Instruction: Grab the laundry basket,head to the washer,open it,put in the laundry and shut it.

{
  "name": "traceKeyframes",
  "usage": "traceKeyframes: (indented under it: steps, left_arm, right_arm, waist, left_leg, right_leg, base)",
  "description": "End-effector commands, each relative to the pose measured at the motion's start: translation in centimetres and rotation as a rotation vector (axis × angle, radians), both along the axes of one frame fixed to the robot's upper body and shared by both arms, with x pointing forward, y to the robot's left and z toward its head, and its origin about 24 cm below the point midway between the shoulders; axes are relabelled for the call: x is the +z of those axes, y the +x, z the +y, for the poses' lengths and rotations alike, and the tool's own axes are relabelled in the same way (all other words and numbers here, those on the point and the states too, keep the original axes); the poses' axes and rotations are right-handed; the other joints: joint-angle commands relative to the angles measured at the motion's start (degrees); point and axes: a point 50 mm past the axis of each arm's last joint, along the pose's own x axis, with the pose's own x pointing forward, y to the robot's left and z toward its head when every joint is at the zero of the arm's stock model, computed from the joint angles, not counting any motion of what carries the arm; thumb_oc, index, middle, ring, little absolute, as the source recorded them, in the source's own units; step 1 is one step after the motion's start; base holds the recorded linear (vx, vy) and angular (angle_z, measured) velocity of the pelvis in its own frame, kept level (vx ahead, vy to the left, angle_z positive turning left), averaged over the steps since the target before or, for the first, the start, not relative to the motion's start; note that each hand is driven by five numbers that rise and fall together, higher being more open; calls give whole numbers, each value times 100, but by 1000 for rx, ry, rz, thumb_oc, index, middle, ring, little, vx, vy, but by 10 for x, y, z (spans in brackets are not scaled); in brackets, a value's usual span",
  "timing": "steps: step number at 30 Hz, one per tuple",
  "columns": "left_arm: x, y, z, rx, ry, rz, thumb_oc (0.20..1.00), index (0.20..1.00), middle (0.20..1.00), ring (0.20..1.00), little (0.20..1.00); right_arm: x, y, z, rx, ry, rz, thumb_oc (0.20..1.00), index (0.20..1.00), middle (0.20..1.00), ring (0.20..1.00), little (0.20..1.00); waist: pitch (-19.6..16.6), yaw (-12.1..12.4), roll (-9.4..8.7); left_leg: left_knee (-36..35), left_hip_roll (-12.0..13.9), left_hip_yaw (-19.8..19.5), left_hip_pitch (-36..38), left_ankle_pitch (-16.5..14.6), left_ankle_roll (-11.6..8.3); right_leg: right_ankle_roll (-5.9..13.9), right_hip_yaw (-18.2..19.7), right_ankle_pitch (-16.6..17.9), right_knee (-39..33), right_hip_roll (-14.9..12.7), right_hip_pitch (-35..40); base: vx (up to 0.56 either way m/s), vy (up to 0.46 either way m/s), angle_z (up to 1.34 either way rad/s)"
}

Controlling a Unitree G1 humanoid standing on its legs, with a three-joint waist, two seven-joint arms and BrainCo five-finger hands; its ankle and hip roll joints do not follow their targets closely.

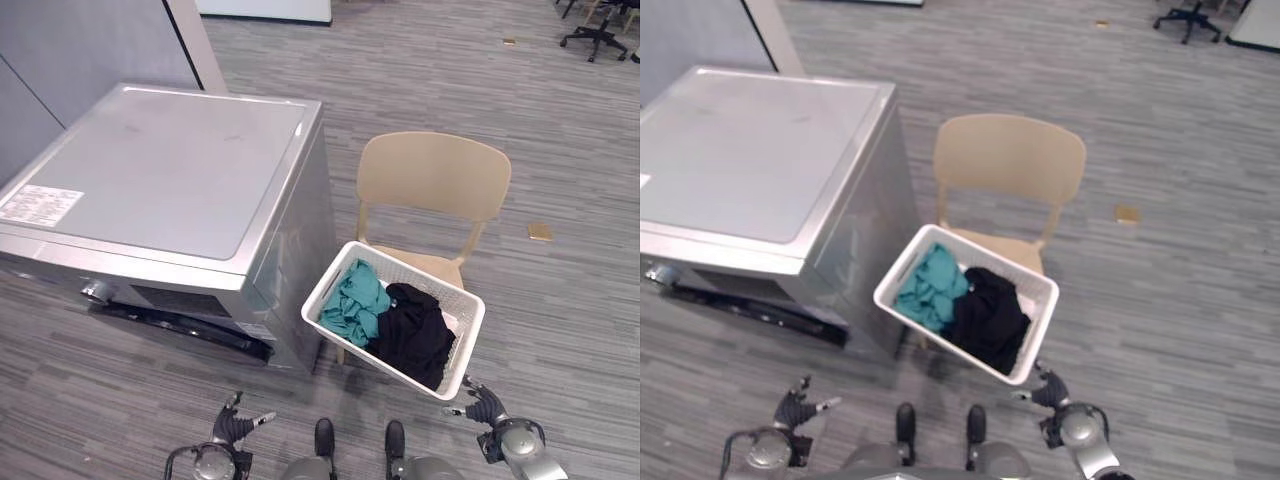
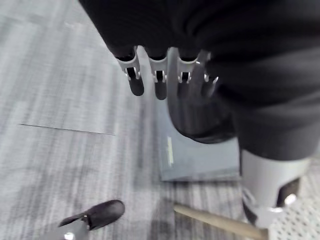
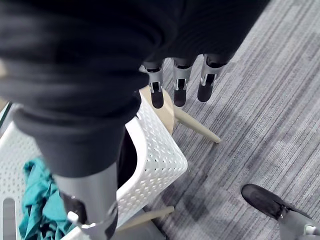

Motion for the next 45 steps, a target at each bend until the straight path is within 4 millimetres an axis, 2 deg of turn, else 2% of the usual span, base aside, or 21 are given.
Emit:
traceKeyframes:
  steps: [1,8,11,13,14,16,18,19,21,23,24,25,26,28,30,31,32,33,36,40,45]
  left_arm:
    - [9,9,10,10,47,-66,1000,1000,1000,1000,1000]
    - [8,9,9,-14,33,-56,1000,1000,1000,1000,1000]
    - [7,12,10,-20,39,-45,1000,1000,1000,1000,1000]
    - [10,20,10,-23,44,-65,1000,1000,1000,1000,1000]
    - [17,38,8,-30,39,-114,1000,1000,1000,1000,1000]
    - [18,43,6,-33,37,-127,1000,1000,1000,1000,1000]
    - [18,49,3,-26,28,-126,1000,1000,1000,1000,1000]
    - [15,49,1,-12,20,-113,1000,1000,1000,1000,1000]
    - [13,48,-1,-11,19,-104,1000,1000,1000,1000,1000]
    - [11,49,-5,-18,14,-94,1000,1000,1000,1000,1000]
    - [11,49,-5,-18,13,-94,1000,1000,1000,1000,1000]
    - [12,53,-7,-33,12,-102,1000,1000,1000,1000,1000]
    - [15,58,-10,-60,14,-118,1000,1000,1000,1000,1000]
    - [17,60,-10,-69,19,-127,1000,1000,1000,1000,1000]
    - [19,63,-9,-97,36,-132,1000,1000,1000,1000,1000]
    - [20,61,-1,-102,60,-127,1000,1000,1000,1000,1000]
    - [20,61,-1,-102,60,-127,1000,1000,1000,1000,1000]
    - [23,61,6,-97,79,-134,1000,1000,1000,1000,1000]
    - [24,56,10,-73,80,-140,1000,1000,1000,1000,1000]
    - [22,51,10,-66,79,-132,1000,1000,1000,1000,1000]
    - [24,47,8,-31,54,-174,1000,1000,1000,1000,1000]
  right_arm:
    - [8,10,5,16,-8,-79,1000,1000,1000,1000,1000]
    - [2,-3,10,44,60,-17,1000,1000,1000,1000,1000]
    - [-9,-10,15,105,47,73,1000,1000,1000,1000,1000]
    - [-16,-12,15,115,29,120,1000,1000,1000,1000,1000]
    - [-22,-11,14,107,4,169,1000,1000,1000,1000,1000]
    - [-25,-11,12,105,-15,193,1000,1000,1000,1000,1000]
    - [-30,-13,7,92,-54,242,1000,1000,1000,1000,1000]
    - [-32,-14,4,73,-73,264,1000,1000,1000,1000,1000]
    - [-32,-13,3,67,-74,265,1000,1000,1000,1000,1000]
    - [-34,-18,1,25,-55,274,1000,1000,1000,1000,1000]
    - [-34,-18,1,25,-55,275,1000,1000,1000,1000,1000]
    - [-35,-21,1,1,-39,280,1000,1000,1000,1000,1000]
    - [-35,-22,4,-29,-9,271,1000,1000,1000,1000,1000]
    - [-33,-17,6,-29,-2,249,1000,1000,1000,1000,1000]
    - [-30,-8,13,-21,19,207,1000,1000,1000,1000,1000]
    - [-23,5,25,11,52,148,1000,1000,1000,1000,1000]
    - [-23,5,25,12,52,148,1000,1000,1000,1000,1000]
    - [-14,21,36,60,71,75,1000,1000,1000,1000,1000]
    - [4,41,50,122,91,-39,1000,1000,1000,1000,1000]
    - [27,62,61,175,101,-181,1000,1000,1000,1000,1000]
    - [54,83,62,174,95,-323,1000,1000,1000,1000,1000]
  waist:
    - [-84,38,-219]
    - [-198,-12,-284]
    - [-220,9,-326]
    - [-160,25,-346]
    - [105,97,-363]
    - [152,118,-360]
    - [175,138,-376]
    - [138,107,-400]
    - [126,81,-405]
    - [42,-57,-375]
    - [51,-61,-370]
    - [17,-125,-334]
    - [-26,-159,-283]
    - [-22,-175,-317]
    - [11,-146,-391]
    - [44,-49,-448]
    - [43,-48,-450]
    - [135,30,-431]
    - [217,48,-315]
    - [246,73,-326]
    - [120,222,-340]
  left_leg:
    - [225,-4,39,9,-329,-121]
    - [144,-13,111,258,-395,-112]
    - [251,-6,95,274,-462,-121]
    - [516,-11,72,145,-504,-129]
    - [1090,-110,-22,-392,-523,-217]
    - [1256,-169,-121,-583,-556,-256]
    - [1373,-120,-170,-689,-701,-293]
    - [1424,78,-175,-592,-790,-298]
    - [1388,210,-179,-471,-803,-325]
    - [1182,722,102,-185,-663,-423]
    - [1175,726,97,-170,-663,-426]
    - [1035,857,357,-125,-603,-461]
    - [812,876,591,-90,-595,-490]
    - [895,772,546,-164,-628,-480]
    - [1023,596,506,-282,-765,-407]
    - [1069,415,455,-336,-913,-264]
    - [1070,413,456,-338,-914,-263]
    - [1028,290,375,-325,-904,-143]
    - [693,104,230,-67,-807,9]
    - [480,-175,87,153,-766,71]
    - [476,-361,-165,79,-743,39]
  right_leg:
    - [489,177,-809,455,-228,-112]
    - [524,233,-839,462,-241,25]
    - [514,229,-862,485,-245,79]
    - [499,239,-855,498,-260,41]
    - [451,223,-787,517,-350,-158]
    - [435,193,-753,527,-385,-276]
    - [454,81,-654,544,-568,-509]
    - [493,-11,-568,546,-724,-622]
    - [516,-53,-557,530,-789,-594]
    - [652,-310,-541,512,-1100,-541]
    - [651,-318,-546,510,-1095,-525]
    - [722,-493,-526,501,-1246,-476]
    - [831,-687,-414,466,-1461,-422]
    - [886,-751,-289,470,-1612,-413]
    - [973,-792,-169,526,-1821,-410]
    - [963,-801,-190,735,-1951,-458]
    - [964,-799,-192,739,-1953,-461]
    - [852,-647,-268,1182,-1867,-607]
    - [662,-268,-723,1979,-1118,-941]
    - [504,-391,-1110,1775,-423,-843]
    - [545,-178,-946,1166,-348,-568]
  base:
    - [-5,43,-15]
    - [7,20,-7]
    - [0,-33,-9]
    - [-142,-29,-2]
    - [-274,3,8]
    - [-201,23,24]
    - [-157,142,39]
    - [-120,173,37]
    - [-19,198,31]
    - [32,360,39]
    - [47,347,57]
    - [46,411,77]
    - [61,564,113]
    - [36,340,125]
    - [32,351,32]
    - [27,360,6]
    - [51,414,34]
    - [49,292,42]
    - [94,313,42]
    - [88,114,44]
    - [69,-16,74]
